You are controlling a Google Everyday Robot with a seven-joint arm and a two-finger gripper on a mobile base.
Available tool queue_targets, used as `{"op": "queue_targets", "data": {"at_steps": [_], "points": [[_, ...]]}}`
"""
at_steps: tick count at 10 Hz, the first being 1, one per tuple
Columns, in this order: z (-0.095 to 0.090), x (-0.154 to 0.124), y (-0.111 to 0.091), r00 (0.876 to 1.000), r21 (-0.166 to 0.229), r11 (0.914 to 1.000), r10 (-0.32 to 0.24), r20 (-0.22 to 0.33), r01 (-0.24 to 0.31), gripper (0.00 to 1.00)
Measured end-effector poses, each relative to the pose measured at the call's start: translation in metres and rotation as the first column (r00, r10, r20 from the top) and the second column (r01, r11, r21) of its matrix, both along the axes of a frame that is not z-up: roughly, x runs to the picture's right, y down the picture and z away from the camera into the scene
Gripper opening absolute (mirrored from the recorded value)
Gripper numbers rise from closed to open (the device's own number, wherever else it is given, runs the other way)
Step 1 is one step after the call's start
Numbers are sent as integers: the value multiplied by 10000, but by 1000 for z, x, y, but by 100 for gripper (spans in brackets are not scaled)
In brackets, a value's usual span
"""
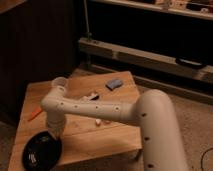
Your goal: Drag the ceramic bowl in a circle
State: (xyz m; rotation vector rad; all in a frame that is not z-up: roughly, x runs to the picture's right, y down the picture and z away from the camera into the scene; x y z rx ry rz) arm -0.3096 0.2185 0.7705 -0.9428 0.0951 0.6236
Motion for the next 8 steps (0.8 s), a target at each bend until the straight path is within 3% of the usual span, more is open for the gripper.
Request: {"op": "queue_targets", "data": {"at_steps": [4, 6, 8], "points": [[28, -37, -42, 9995, 200, 9993, 327, -40, -326, 0], [37, -30, -53, 9968, 263, 9968, 757, -261, -750, 0], [39, -4, -58, 9893, 355, 9907, 1333, -587, -1314, 0]]}}
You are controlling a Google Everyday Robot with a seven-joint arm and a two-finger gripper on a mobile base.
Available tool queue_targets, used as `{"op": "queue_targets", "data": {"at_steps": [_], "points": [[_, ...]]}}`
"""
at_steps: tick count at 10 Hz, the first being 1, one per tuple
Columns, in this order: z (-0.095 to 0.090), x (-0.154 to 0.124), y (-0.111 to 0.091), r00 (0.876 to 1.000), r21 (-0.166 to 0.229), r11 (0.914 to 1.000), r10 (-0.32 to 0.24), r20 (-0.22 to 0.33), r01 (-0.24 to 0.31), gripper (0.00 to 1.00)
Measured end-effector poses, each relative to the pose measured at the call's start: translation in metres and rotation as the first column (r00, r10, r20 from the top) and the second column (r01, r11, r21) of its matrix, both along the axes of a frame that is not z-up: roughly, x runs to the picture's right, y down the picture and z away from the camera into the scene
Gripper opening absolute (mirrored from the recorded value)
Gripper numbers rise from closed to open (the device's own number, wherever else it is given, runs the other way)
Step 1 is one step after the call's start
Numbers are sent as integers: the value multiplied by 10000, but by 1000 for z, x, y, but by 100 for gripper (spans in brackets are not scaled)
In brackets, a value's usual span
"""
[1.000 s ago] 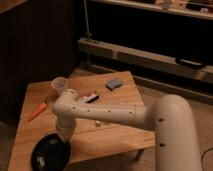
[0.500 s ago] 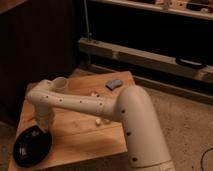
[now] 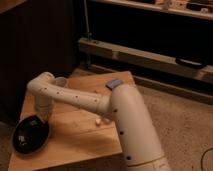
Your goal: Drag the ceramic bowl in a circle
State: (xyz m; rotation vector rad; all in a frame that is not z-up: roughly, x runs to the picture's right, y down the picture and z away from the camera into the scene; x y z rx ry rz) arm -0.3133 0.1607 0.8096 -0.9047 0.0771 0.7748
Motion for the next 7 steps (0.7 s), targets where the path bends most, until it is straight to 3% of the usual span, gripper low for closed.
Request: {"op": "queue_targets", "data": {"at_steps": [2, 4, 7], "points": [[-4, 49, 1, 9963, 83, 9971, 754, -407, -751, 0], [-14, 110, 9, 9845, 240, 9882, 1527, -864, -1511, 0], [-41, 182, 31, 9701, 391, 9787, 2049, -1301, -2015, 0]]}}
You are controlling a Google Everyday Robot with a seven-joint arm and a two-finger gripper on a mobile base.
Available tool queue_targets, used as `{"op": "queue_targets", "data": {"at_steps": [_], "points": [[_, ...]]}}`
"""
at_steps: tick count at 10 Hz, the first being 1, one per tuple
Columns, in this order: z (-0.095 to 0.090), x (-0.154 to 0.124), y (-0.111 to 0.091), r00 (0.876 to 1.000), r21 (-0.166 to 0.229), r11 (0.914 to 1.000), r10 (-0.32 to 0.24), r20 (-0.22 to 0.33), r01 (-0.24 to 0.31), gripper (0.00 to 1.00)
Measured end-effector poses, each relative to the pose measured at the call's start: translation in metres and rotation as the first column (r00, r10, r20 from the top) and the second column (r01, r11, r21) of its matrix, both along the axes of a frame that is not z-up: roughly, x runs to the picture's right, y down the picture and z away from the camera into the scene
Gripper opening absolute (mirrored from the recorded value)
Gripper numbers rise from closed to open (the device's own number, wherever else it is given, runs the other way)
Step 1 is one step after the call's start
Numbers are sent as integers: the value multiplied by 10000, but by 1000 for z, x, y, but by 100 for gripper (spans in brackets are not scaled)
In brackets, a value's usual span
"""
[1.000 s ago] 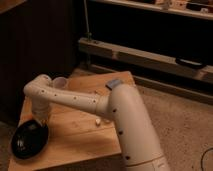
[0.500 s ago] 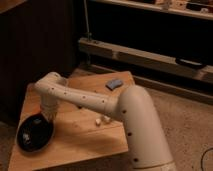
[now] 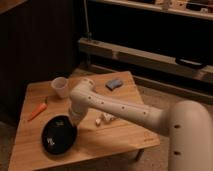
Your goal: Drag the ceramic bowl in a circle
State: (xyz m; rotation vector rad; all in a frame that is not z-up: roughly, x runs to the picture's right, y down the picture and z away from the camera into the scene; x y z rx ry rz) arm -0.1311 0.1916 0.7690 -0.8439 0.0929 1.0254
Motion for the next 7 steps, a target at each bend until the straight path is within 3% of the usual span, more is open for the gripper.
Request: {"op": "queue_targets", "data": {"at_steps": [3, 5, 7], "points": [[-23, 18, 43, 9962, -445, 9961, -745, 452, 765, 0], [-30, 3, 66, 9858, -709, 9872, -1356, 993, 1429, 0], [-29, -33, 83, 9667, -886, 9731, -1964, 1641, 2127, 0]]}}
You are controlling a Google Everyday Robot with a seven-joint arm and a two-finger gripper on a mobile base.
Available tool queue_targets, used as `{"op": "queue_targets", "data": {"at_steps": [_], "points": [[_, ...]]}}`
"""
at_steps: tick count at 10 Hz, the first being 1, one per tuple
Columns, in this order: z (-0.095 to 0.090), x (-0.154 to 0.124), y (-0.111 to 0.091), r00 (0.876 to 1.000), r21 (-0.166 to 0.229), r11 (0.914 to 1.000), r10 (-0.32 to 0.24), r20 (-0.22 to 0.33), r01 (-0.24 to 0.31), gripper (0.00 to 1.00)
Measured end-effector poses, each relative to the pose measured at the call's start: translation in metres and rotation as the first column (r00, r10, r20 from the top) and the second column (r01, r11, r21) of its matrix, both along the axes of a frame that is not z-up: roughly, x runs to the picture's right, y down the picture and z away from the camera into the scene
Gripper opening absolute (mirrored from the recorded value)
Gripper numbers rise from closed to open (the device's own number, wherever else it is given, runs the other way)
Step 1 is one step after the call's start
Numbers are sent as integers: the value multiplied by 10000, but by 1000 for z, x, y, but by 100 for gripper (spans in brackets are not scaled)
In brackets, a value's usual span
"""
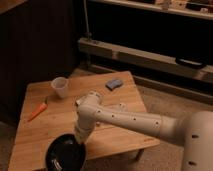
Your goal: Drag the ceramic bowl in a circle
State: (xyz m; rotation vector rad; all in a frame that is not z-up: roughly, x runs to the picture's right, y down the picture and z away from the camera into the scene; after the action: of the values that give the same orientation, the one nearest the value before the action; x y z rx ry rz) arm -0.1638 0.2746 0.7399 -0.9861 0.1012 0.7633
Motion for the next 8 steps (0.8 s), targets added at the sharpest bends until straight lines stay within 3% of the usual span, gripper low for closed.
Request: {"op": "queue_targets", "data": {"at_steps": [2, 4, 6, 8], "points": [[5, -48, 0, 9973, -92, 9989, -453, 584, 459, 0], [15, -107, -15, 9888, -62, 9970, -762, 1287, 777, 0], [27, -150, -36, 9807, -9, 9975, -689, 1828, 702, 0], [41, -165, -58, 9818, 68, 9994, -336, 1868, 329, 0]]}}
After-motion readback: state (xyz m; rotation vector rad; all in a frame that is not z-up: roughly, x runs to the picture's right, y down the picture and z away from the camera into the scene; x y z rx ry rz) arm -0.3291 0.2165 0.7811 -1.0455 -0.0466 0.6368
